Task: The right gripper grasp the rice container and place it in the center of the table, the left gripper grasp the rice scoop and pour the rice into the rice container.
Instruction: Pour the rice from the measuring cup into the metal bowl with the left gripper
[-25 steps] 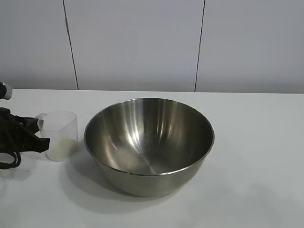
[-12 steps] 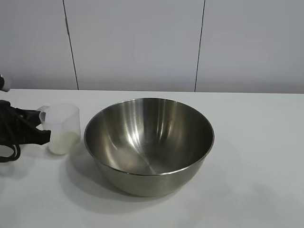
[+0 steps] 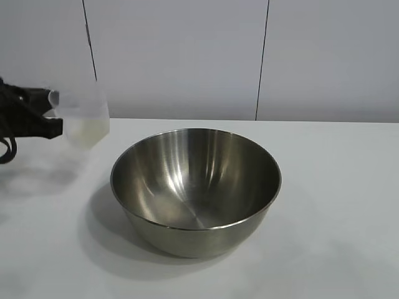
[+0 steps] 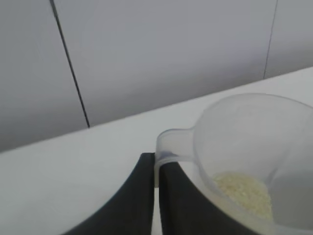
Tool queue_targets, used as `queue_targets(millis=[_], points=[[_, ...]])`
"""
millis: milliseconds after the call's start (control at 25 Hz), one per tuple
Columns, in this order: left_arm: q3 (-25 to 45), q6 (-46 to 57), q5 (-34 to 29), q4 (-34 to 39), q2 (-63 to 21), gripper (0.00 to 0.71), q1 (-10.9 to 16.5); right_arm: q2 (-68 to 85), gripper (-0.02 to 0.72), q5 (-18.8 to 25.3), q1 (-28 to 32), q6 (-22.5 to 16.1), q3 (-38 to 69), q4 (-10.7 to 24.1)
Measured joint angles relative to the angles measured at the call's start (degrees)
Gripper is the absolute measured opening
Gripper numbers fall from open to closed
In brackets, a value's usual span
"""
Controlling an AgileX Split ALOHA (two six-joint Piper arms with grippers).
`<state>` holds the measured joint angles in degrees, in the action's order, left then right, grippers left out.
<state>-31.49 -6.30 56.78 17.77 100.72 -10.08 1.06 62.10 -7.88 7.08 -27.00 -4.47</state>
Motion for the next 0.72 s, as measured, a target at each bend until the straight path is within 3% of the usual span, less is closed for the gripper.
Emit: queue_targets(millis=[200,440,720], points=[[-8.7,-1.1,-18.7,4.1,-7.3,0.013,-3.0,0.0,0.557,0.0,0.0,0.0,0.0,0.0],[-16.8,-13.9,-36.1,4.4,-8.9,0.013,-12.4,0.0,0.557,0.0,0.0,0.0,0.0,0.0],[-19.3,-31.4,-42.5,4.3,-8.9,0.013,-20.7,0.0,0.557,0.0,0.0,0.0,0.0,0.0]])
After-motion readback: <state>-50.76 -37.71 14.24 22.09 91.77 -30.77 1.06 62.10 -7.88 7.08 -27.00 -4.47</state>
